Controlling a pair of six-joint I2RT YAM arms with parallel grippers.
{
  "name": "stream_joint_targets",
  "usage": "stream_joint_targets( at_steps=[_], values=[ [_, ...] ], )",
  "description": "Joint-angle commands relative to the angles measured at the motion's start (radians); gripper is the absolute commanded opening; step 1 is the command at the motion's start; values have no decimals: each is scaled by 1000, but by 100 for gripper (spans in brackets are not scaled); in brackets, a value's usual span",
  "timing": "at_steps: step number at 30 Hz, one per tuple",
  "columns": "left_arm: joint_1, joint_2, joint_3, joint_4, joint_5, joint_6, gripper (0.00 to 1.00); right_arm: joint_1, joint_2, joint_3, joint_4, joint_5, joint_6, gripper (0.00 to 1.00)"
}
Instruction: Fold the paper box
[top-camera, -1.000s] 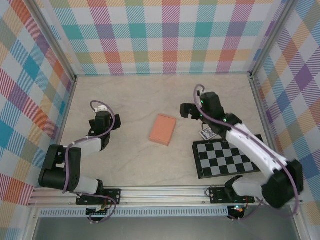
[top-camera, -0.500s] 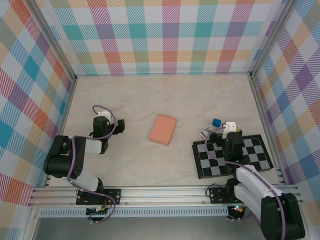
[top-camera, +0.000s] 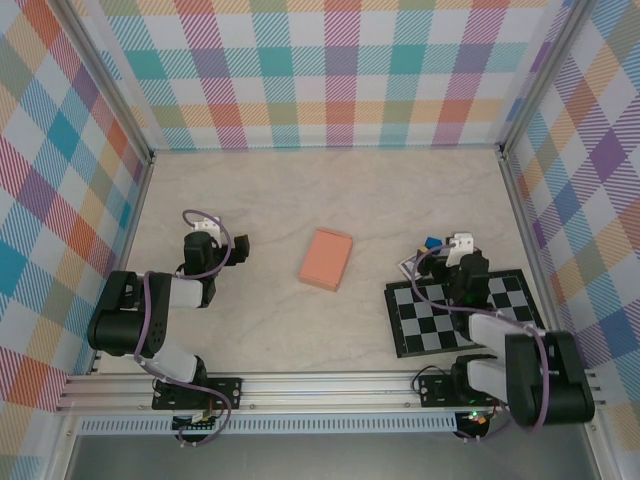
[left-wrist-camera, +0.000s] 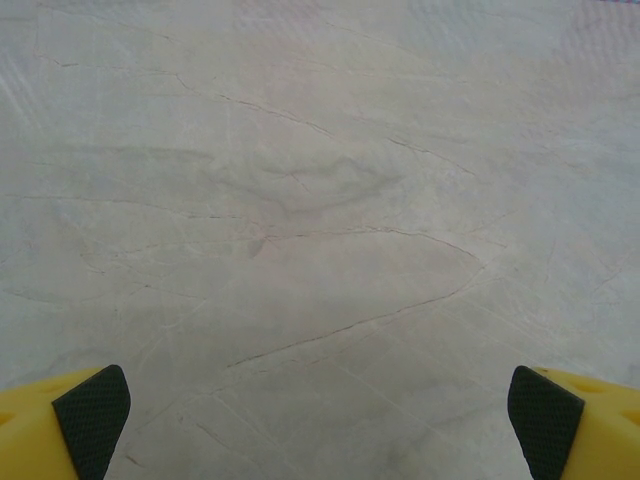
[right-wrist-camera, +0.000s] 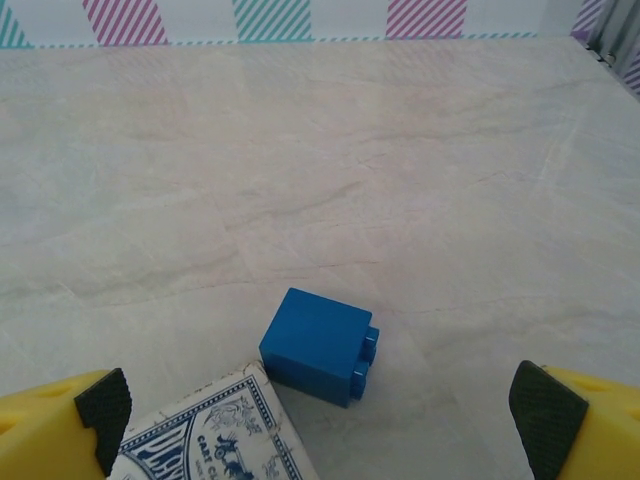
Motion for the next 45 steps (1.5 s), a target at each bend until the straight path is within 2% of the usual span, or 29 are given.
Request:
stream_joint_targets(
  at_steps=[1,4,6,7,10,11,15,23,28,45],
  values=[
    [10,1,-6,54,19,8,100,-7,108,71,173,-25,2,100],
    [11,1,-6,58,20,8,100,-4,228,139,154,-47,-8,100],
    [11,1,-9,61,23,9,100,-12,341,149,264,-27,10,100],
    [11,0,-11,66,28,12,100,-13,314,176,170,-45,2,100],
    [10,0,-16,71,31,14,100,-39,311,200,104,-96,17,100],
    [11,0,-15,71,35,16,100,-51,324,192,148,-87,37,100],
    [11,0,-15,69,35,17,100,-52,319,209,102,2,76,100],
    [4,0,4,36,8,12,100,-44,317,213,92,11,68,100],
    [5,0,4,37,8,10,100,-43,317,241,40,-76,31,100],
    [5,0,3,37,9,12,100,-47,319,248,31,-92,31,100]
  ],
)
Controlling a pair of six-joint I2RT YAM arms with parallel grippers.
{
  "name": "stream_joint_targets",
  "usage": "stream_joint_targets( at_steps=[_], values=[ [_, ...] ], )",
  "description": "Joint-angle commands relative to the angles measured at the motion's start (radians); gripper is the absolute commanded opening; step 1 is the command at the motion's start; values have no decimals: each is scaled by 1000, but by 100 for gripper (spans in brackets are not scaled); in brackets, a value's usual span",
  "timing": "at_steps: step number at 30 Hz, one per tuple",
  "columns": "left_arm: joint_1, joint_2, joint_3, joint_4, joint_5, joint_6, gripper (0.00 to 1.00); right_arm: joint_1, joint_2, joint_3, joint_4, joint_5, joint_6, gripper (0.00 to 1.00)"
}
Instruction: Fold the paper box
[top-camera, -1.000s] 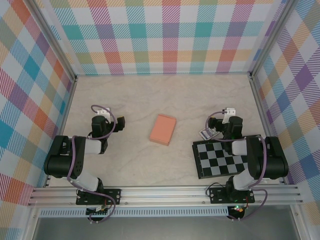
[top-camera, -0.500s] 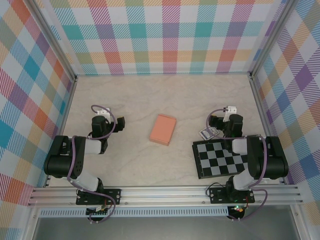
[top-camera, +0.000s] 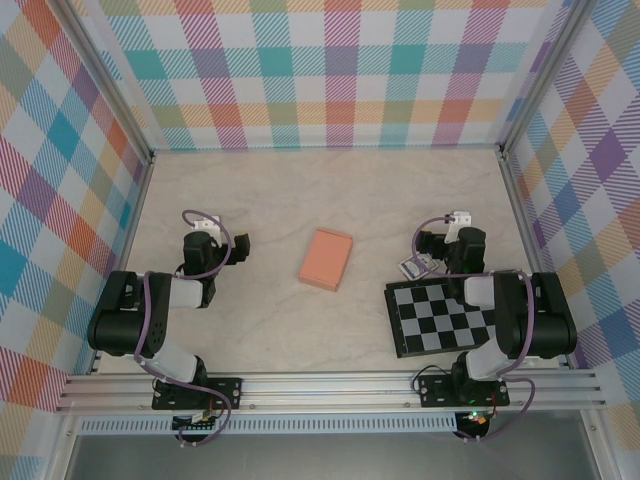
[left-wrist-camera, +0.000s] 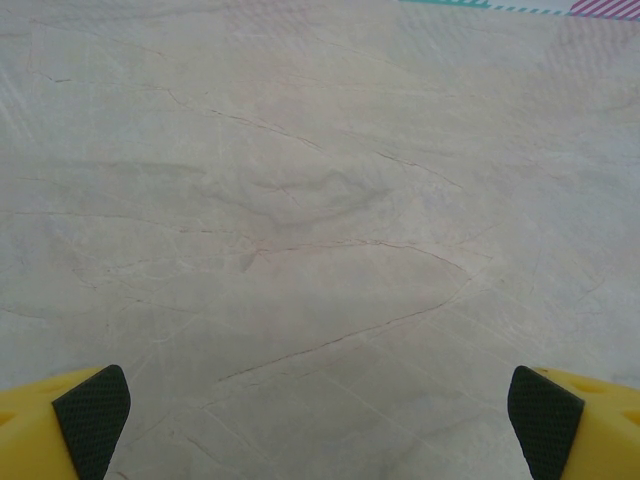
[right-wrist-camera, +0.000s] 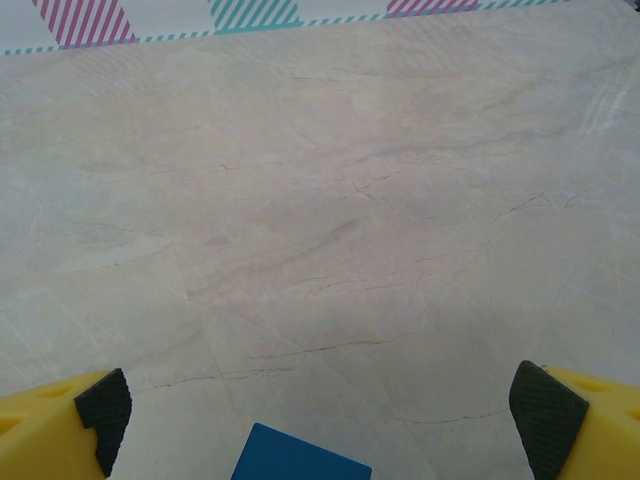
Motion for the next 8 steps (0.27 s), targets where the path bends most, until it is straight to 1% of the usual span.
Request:
stream_joint_targets(
  at_steps=[1,6,8],
  values=[
    [5,0,4,14,-6,11,100,2,-5,23,-6,-27,-12,100],
    [4,-1,5,14,-6,11,100,1,-5,19,0,-29,-13,100],
    [4,-1,5,14,-8,11,100,3,-5,19,-1,-48,-23,100]
  ],
)
